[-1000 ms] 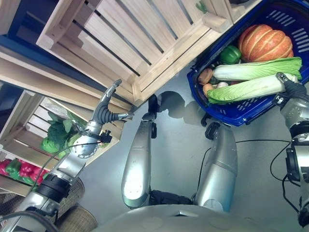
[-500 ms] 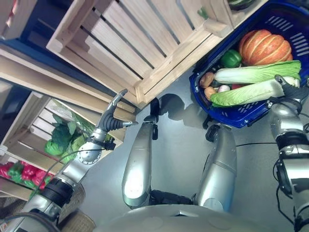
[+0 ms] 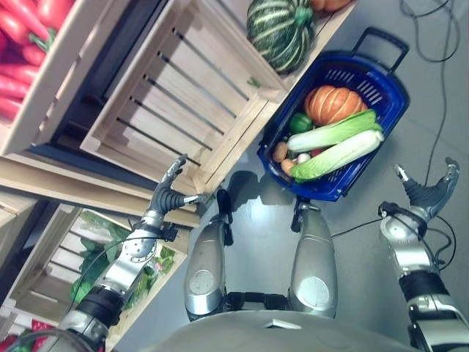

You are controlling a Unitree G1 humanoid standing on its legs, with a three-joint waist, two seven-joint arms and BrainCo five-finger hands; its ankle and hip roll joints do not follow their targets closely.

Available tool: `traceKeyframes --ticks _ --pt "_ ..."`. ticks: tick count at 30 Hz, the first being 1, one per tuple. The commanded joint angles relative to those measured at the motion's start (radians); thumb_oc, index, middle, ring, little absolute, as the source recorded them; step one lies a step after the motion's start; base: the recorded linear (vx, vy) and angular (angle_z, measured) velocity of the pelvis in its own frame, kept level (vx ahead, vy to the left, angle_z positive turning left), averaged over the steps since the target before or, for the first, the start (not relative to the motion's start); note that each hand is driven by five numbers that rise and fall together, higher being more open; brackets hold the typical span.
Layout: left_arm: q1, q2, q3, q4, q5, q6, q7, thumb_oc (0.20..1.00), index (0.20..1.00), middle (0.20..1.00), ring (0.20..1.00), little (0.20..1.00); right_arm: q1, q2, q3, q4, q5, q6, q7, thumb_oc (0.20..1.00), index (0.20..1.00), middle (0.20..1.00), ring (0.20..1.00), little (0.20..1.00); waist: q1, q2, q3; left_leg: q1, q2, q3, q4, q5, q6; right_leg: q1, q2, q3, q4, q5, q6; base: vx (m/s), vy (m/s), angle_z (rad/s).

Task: Pick up fruits and vegetables into the basket

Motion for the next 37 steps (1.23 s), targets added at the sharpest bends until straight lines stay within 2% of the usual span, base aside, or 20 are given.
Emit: traceKeyframes --ticks 1,4,9,10,13,16,21,27,32,37 --pt "0.120 0.024 0.057 0.006 -0.020 -0.018 -0.073 1.000 1.000 1.000 1.000 1.000 0.077 0.024 -0.015 -0.054 -0.068 -0.046 0.082 1.000 1.000 1.000 1.000 1.000 -0.008 -0.075 -0.129 -0.022 -0.006 0.012 -0.035 -0.005 0.051 0.091 -0.003 -0.004 -0.031 -0.069 0.059 0.23 0.041 -0.14" --pt "0.161 -0.011 0.076 0.069 0.003 0.001 -0.148 1.000 1.000 1.000 1.000 1.000 0.150 0.053 0.040 -0.033 -0.087 -0.016 0.267 1.000 1.000 1.000 1.000 1.000 -0.001 -0.101 -0.216 0.050 -0.006 0.012 -0.079 -0.005 0.054 0.179 0.004 -0.012 -0.101 -0.053 0.071 0.23 0.059 -0.06" --pt "0.182 -0.060 0.103 0.177 -0.029 0.046 -0.269 1.000 1.000 1.000 1.000 1.000 0.206 0.102 0.150 0.050 -0.058 0.027 0.546 1.000 1.000 1.000 1.000 1.000 0.019 -0.132 -0.324 0.129 -0.002 0.025 -0.126 -0.013 0.054 0.271 0.006 -0.032 -0.178 -0.027 0.087 0.17 0.073 -0.01" --pt "0.182 -0.064 0.103 0.186 -0.027 0.044 -0.274 1.000 1.000 1.000 1.000 1.000 0.208 0.105 0.157 0.056 -0.058 0.026 0.554 1.000 1.000 1.000 1.000 1.000 0.019 -0.133 -0.329 0.134 -0.001 0.026 -0.130 -0.013 0.054 0.277 0.006 -0.033 -0.183 -0.025 0.088 0.07 0.063 0.00" --pt "0.166 -0.090 0.093 0.260 -0.031 0.054 -0.331 1.000 1.000 1.000 1.000 1.000 0.206 0.141 0.216 0.108 -0.008 0.039 0.706 1.000 1.000 1.000 1.000 1.000 0.027 -0.145 -0.362 0.167 -0.003 0.034 -0.164 -0.007 0.051 0.315 0.006 -0.045 -0.219 -0.011 0.094 0.03 0.057 0.00" --pt "0.151 -0.110 0.085 0.314 -0.025 0.074 -0.377 1.000 1.000 1.000 1.000 1.000 0.199 0.158 0.262 0.140 -0.019 0.045 0.788 1.000 1.000 1.000 1.000 1.000 0.034 -0.154 -0.378 0.183 -0.006 0.038 -0.178 -0.006 0.051 0.335 0.005 -0.054 -0.243 -0.001 0.097 -0.01 0.045 0.03" --pt "0.095 -0.144 0.056 0.468 0.021 0.098 -0.402 1.000 1.000 1.000 1.000 1.000 0.138 0.209 0.325 0.287 0.082 0.088 0.950 1.000 1.000 1.000 1.000 1.000 0.043 -0.161 -0.403 0.210 -0.014 0.046 -0.178 -0.016 0.057 0.367 0.001 -0.072 -0.269 0.011 0.096 -0.04 0.064 0.01" --pt "-0.010 -0.189 0.007 0.638 0.065 0.194 -0.423 1.000 1.000 1.000 1.000 1.000 0.041 0.273 0.379 0.515 0.137 0.155 1.104 1.000 1.000 1.000 1.000 1.000 0.051 -0.149 -0.414 0.238 -0.024 0.049 -0.183 -0.022 0.065 0.399 -0.006 -0.092 -0.280 0.017 0.095 -0.06 0.067 0.00" --pt "-0.040 -0.221 -0.011 0.708 0.075 0.236 -0.477 1.000 1.000 1.000 1.000 1.000 0.005 0.289 0.373 0.619 0.157 0.177 1.155 1.000 1.000 1.000 1.000 1.000 0.056 -0.144 -0.423 0.258 -0.032 0.052 -0.192 -0.026 0.068 0.418 -0.006 -0.104 -0.300 0.025 0.095 -0.03 0.032 0.04" --pt "-0.061 -0.246 -0.024 0.755 0.098 0.230 -0.501 1.000 1.000 1.000 1.000 1.000 -0.007 0.305 0.357 0.709 0.185 0.208 1.257 1.000 1.000 1.000 1.000 1.000 0.056 -0.139 -0.436 0.269 -0.039 0.057 -0.195 -0.032 0.074 0.430 -0.001 -0.109 -0.312 0.026 0.091 -0.01 0.010 0.02"
